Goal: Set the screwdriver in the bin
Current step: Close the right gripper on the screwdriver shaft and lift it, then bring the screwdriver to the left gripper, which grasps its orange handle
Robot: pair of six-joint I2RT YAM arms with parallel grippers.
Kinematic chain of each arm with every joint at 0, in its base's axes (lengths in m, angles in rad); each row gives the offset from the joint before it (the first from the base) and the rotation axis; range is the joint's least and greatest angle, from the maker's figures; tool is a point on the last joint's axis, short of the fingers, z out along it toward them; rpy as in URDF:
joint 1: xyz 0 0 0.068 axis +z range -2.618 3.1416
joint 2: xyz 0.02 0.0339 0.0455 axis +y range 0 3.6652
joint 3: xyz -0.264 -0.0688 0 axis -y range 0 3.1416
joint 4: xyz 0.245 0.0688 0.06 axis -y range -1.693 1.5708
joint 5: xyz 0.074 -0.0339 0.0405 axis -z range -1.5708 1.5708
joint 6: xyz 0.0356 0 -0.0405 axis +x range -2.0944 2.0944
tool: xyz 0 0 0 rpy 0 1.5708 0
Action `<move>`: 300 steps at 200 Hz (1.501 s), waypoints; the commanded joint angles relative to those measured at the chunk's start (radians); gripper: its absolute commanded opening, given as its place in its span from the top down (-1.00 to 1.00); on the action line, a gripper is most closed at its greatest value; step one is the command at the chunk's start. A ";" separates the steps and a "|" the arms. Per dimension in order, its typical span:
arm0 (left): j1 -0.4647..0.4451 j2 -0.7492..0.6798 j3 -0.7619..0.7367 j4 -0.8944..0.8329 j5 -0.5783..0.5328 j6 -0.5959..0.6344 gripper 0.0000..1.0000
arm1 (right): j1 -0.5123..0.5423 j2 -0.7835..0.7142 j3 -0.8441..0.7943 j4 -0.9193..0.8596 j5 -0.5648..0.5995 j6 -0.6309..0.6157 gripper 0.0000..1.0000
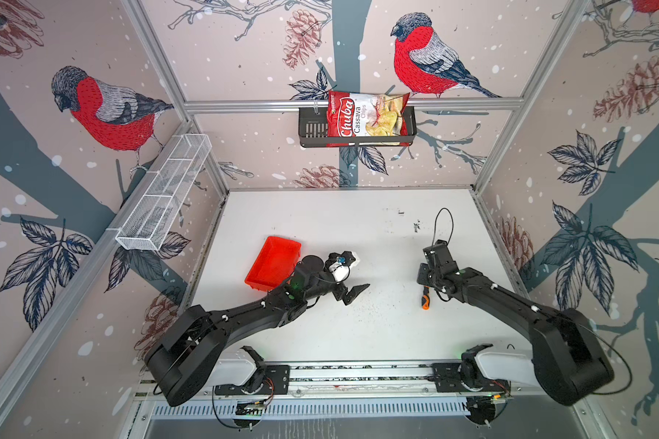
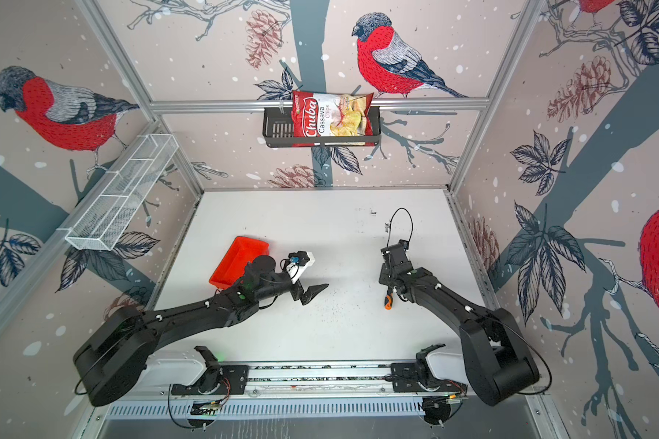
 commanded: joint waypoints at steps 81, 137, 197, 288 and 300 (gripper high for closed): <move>0.000 0.127 0.227 0.218 0.051 -0.516 -0.96 | -0.011 -0.355 0.039 0.361 -0.189 -0.031 1.00; -0.004 0.227 0.339 0.390 0.167 -0.676 -0.95 | -0.012 -0.398 0.051 0.592 -0.300 0.011 1.00; -0.034 0.360 0.448 0.510 0.226 -0.757 -0.93 | -0.011 -0.395 0.050 0.745 -0.450 0.006 1.00; -0.083 0.454 0.538 0.608 0.315 -0.804 -0.43 | -0.012 -0.392 0.029 0.830 -0.525 0.037 1.00; -0.086 0.457 0.543 0.609 0.321 -0.804 -0.32 | -0.012 -0.393 0.031 0.825 -0.524 0.032 1.00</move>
